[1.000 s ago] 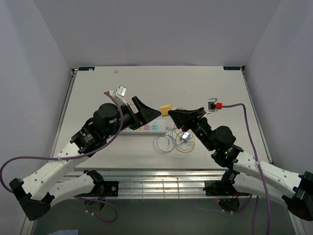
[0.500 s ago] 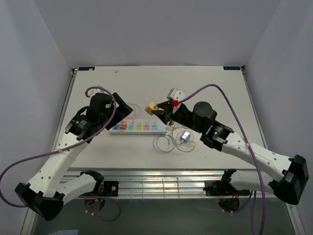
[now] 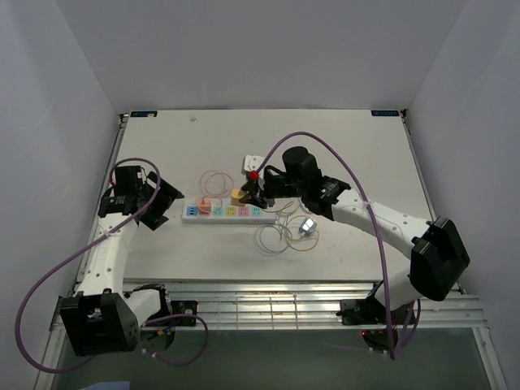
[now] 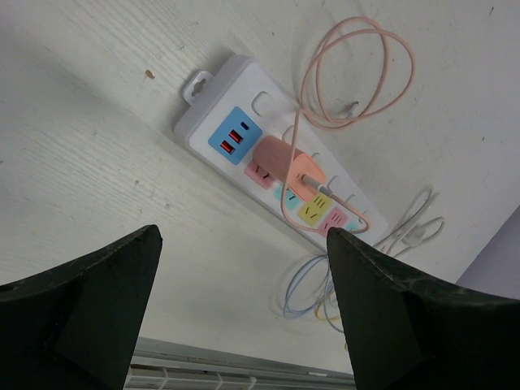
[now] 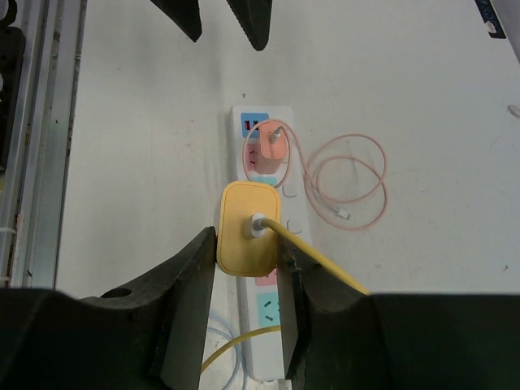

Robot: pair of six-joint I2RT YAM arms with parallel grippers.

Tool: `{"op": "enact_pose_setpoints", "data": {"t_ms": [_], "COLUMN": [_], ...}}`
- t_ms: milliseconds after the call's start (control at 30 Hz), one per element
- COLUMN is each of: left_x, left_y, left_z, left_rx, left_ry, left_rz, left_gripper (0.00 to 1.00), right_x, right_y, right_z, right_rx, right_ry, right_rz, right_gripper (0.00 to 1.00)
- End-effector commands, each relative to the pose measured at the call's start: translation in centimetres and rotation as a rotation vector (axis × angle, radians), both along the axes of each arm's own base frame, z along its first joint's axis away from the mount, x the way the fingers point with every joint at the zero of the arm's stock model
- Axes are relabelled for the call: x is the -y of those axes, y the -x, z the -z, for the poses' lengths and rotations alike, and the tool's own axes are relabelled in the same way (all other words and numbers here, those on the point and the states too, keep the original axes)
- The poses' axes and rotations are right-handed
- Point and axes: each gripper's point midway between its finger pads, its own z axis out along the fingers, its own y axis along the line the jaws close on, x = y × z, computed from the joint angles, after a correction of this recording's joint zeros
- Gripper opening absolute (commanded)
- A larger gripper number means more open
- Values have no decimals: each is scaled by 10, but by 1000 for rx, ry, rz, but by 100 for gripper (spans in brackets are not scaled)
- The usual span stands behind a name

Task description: Insert the plug

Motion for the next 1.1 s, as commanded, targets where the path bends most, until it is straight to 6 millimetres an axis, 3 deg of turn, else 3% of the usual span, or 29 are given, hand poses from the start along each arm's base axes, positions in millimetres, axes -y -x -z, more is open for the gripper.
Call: {"op": "enact_pose_setpoints", "data": {"t_ms": [0,467,733,933,1067], "left_x": [3,-4,-3,-6,-5], "left_y": [-9,-27,-39,-34,-32], "left_z": [0,57,74,101,108], "left_rx": [53,-40,-27,-109,-124], "left_ry": [40,26,56,39,12], "left_rz": [47,29,-4,-7,6], "left_gripper": [94,90,87,81,81], "right_x": [-16,-34,-33,-31,-31], "right_y": [-4,-31,-36,-41,-43], "right_z": [-19,11,18,20,26], "right_rx": [69,25,13,8,-1], "right_ry": [-31,12,20,20,27], "right_rz": [-88,-92,-90,-80,-82], "right_gripper": [8,8,8,8,8]}}
